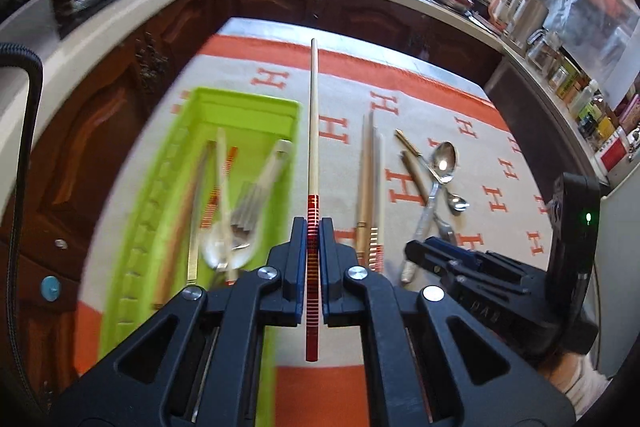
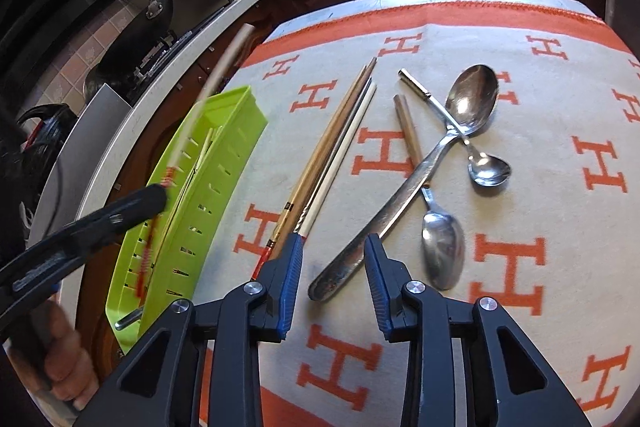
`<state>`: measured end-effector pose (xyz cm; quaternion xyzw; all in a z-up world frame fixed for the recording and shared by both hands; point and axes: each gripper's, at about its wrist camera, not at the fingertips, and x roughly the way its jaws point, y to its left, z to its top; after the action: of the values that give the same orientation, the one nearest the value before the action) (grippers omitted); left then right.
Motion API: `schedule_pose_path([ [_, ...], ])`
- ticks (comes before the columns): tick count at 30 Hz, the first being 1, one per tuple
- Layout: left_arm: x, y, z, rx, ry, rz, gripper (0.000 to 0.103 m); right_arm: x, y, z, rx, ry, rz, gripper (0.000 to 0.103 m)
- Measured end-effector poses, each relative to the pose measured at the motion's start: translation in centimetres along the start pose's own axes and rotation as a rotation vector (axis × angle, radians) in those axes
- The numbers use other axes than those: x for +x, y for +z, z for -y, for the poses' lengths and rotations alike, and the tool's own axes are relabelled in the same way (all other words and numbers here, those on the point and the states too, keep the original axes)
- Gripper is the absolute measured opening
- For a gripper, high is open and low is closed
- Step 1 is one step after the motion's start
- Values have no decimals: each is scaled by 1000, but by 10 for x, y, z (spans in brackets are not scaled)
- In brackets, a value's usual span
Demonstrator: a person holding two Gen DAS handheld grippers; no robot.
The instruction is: Organize utensils
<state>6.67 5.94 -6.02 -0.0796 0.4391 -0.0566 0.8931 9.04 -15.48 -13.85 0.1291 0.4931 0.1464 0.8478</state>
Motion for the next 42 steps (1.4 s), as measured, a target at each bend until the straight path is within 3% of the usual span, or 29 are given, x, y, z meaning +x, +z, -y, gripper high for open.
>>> schedule_pose_path([
  [4, -13, -11, -32, -1, 94, 23, 3, 10, 1, -16, -10, -21, -16, 30],
  [11, 3, -27, -69, 0, 165, -8, 3, 30, -4, -36, -37, -104, -58, 19],
  [16, 17, -37, -69, 23, 149, -30, 4, 32, -4, -42, -58, -216, -46, 16],
  [20, 25, -43, -68, 28, 138, -44, 4, 35, -2, -44, -68, -254, -54, 15],
  [31, 12, -46, -66, -10, 72, 5, 4, 34, 3, -40, 19, -187, -58, 15],
  [42, 13, -51, -70, -36, 30, 16, 4, 51, 11, -68, -78, -306, -71, 14],
])
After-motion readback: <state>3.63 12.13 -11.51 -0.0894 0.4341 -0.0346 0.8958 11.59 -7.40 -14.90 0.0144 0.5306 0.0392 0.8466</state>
